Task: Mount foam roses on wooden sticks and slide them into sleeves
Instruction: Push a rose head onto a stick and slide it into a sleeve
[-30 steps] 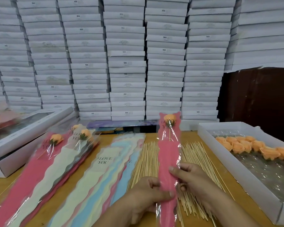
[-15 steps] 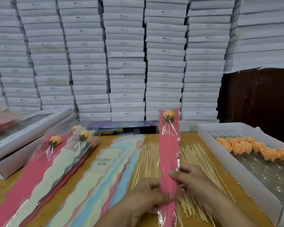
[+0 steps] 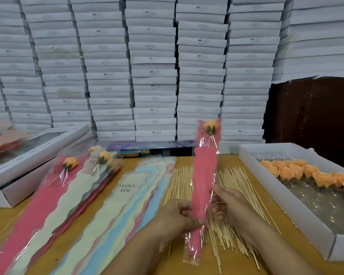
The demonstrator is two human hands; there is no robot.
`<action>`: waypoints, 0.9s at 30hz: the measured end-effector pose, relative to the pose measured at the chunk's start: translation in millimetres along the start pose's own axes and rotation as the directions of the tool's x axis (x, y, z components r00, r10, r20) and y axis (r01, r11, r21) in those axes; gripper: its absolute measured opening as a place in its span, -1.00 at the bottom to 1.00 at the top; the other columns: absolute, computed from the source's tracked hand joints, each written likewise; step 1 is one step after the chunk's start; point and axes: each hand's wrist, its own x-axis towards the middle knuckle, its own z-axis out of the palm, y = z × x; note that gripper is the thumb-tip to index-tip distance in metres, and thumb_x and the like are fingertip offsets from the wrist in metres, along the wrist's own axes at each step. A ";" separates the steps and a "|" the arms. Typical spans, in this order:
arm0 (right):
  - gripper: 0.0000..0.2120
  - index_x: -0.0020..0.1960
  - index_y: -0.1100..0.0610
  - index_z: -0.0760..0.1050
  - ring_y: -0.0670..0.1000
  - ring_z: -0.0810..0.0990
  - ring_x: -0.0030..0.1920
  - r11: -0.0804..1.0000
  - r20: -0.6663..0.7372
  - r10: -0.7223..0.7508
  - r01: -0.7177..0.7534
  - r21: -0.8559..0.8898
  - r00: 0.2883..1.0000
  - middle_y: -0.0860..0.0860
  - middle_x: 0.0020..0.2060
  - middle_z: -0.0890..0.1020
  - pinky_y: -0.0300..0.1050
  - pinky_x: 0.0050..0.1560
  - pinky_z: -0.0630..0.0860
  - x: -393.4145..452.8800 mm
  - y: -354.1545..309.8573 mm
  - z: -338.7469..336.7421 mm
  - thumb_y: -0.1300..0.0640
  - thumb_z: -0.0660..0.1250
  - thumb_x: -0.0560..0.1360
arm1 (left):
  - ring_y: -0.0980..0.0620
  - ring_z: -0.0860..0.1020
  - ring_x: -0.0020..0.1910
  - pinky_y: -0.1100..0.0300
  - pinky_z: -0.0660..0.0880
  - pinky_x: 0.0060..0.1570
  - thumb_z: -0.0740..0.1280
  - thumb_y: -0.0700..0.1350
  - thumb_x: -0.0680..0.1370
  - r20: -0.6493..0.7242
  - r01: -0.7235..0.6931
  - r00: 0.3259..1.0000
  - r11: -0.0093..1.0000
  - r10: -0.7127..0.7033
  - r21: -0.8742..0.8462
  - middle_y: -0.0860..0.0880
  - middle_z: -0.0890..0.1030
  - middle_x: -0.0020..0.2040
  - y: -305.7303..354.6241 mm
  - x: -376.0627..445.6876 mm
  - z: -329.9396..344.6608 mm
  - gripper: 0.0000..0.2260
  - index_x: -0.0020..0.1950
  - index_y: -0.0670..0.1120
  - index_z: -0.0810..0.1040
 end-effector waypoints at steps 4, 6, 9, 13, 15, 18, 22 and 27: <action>-0.64 0.05 0.13 0.67 -0.04 0.56 -0.39 1.000 -0.024 -0.002 0.002 -0.002 1.000 0.08 -0.24 0.68 -0.22 -0.46 0.43 3.3 1.4 -4.2 -0.10 0.39 0.40 | 0.11 0.68 -0.22 0.30 0.54 -0.30 0.54 -0.22 0.45 -0.082 -0.044 0.996 0.998 0.040 -0.043 -0.02 0.73 -0.16 15.8 0.7 -6.5 -0.84 0.00 -0.08 0.70; -0.73 0.09 0.15 0.65 -0.04 0.56 -0.39 1.000 -0.023 -0.004 0.003 -0.025 1.000 0.08 -0.24 0.68 -0.22 -0.46 0.43 4.2 3.3 -6.2 -0.01 0.35 0.52 | 0.08 0.70 -0.18 0.27 0.58 -0.25 0.52 -0.23 0.46 -0.107 -0.062 0.993 0.997 0.056 -0.047 -0.03 0.74 -0.12 26.6 1.1 -12.5 -0.82 0.05 -0.09 0.69; -0.78 0.09 0.15 0.66 -0.03 0.56 -0.38 0.999 -0.023 -0.007 0.006 -0.039 1.000 0.09 -0.24 0.68 -0.21 -0.46 0.42 4.9 5.1 -7.5 0.07 0.29 0.60 | 0.05 0.71 -0.13 0.13 0.65 -0.10 0.48 -0.27 0.49 -0.138 -0.086 0.987 0.995 0.077 -0.056 -0.03 0.74 -0.10 44.5 1.8 -27.2 -0.79 0.10 -0.10 0.66; -0.80 0.07 0.15 0.67 -0.03 0.56 -0.38 0.998 -0.019 -0.014 0.012 -0.055 1.000 0.10 -0.23 0.67 -0.21 -0.48 0.42 5.5 5.5 -7.3 0.11 0.29 0.61 | 0.03 0.67 -0.13 0.01 0.59 0.10 0.48 -0.26 0.45 -0.180 -0.113 0.980 0.987 0.091 -0.116 -0.03 0.72 -0.15 68.0 -2.3 -57.0 -0.81 0.03 -0.08 0.66; -0.80 0.07 0.16 0.66 -0.03 0.56 -0.38 0.998 -0.026 -0.014 0.012 -0.057 1.000 0.10 -0.24 0.67 -0.22 -0.48 0.42 5.7 5.7 -7.0 0.12 0.29 0.61 | 0.07 0.69 -0.22 0.12 0.65 -0.09 0.49 -0.23 0.36 -0.201 -0.119 0.976 0.980 0.086 -0.160 -0.05 0.72 -0.20 75.0 -5.9 -77.5 -0.79 -0.02 -0.13 0.66; -0.81 0.06 0.16 0.66 -0.04 0.56 -0.39 0.998 -0.026 -0.019 0.017 -0.061 0.999 0.09 -0.24 0.68 -0.22 -0.49 0.42 5.6 5.7 -7.0 0.13 0.30 0.60 | 0.09 0.68 -0.24 0.21 0.67 -0.16 0.49 -0.24 0.39 -0.282 -0.076 0.959 0.992 0.044 -0.103 -0.06 0.72 -0.18 73.3 -15.6 -117.2 -0.76 0.05 -0.16 0.64; -0.83 0.05 0.14 0.67 -0.06 0.56 -0.40 0.997 -0.030 -0.027 0.025 -0.071 0.999 0.08 -0.25 0.69 -0.23 -0.49 0.42 5.4 5.2 -6.2 0.14 0.31 0.60 | 0.01 0.67 -0.34 0.24 0.63 -0.35 0.49 -0.36 0.46 -0.534 0.032 0.845 0.996 0.019 0.086 -0.11 0.71 -0.22 52.3 -35.9 -179.7 -0.72 0.14 -0.17 0.59; -0.83 0.04 0.13 0.66 -0.07 0.58 -0.39 0.993 -0.020 -0.032 0.029 -0.113 0.999 0.04 -0.25 0.69 -0.23 -0.48 0.43 5.0 5.7 -3.8 0.18 0.28 0.61 | -0.12 0.58 -0.31 0.06 0.59 -0.21 0.50 -0.38 0.44 -0.812 0.245 0.582 0.939 0.055 0.240 -0.20 0.62 -0.18 15.8 -67.3 -239.4 -0.58 0.28 -0.19 0.56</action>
